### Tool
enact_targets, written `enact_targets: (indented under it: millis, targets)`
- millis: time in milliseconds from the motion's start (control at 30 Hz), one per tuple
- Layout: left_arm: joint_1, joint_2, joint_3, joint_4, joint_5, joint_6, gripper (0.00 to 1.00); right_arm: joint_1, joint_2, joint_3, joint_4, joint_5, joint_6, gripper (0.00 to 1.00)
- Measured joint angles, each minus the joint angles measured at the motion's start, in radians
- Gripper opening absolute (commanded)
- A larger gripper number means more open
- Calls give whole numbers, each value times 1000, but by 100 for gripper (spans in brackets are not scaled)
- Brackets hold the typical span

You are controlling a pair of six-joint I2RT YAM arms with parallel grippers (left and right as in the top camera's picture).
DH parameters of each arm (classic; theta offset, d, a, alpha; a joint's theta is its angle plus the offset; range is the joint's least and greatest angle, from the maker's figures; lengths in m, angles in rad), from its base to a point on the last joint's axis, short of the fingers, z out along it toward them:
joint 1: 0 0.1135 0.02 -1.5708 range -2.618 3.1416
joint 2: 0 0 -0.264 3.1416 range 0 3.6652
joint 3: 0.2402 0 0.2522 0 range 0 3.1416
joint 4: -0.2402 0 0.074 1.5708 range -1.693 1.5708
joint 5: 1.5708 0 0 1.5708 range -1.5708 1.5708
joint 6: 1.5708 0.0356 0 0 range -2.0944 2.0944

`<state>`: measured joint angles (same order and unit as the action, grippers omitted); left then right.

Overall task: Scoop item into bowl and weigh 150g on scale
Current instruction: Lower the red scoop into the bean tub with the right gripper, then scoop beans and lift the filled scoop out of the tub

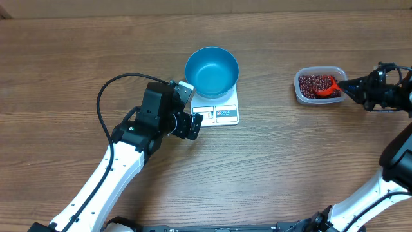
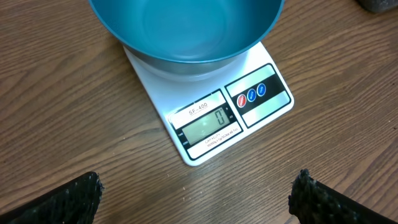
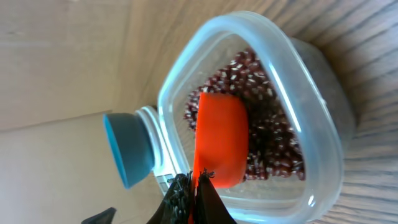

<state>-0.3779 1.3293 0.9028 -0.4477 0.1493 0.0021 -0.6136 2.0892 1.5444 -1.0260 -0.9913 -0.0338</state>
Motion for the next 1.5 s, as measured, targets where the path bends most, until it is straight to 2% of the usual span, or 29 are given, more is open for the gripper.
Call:
enact_targets:
  millis: [967, 1333, 1500]
  targets:
    - [0, 0, 0, 0, 0, 0, 99, -5, 1, 0, -118, -365, -184, 4]
    - [0, 0, 0, 0, 0, 0, 100, 228, 1, 0, -81, -480, -187, 4]
    - [0, 0, 0, 0, 0, 0, 100, 338, 1, -3, 70, -499, -96, 4]
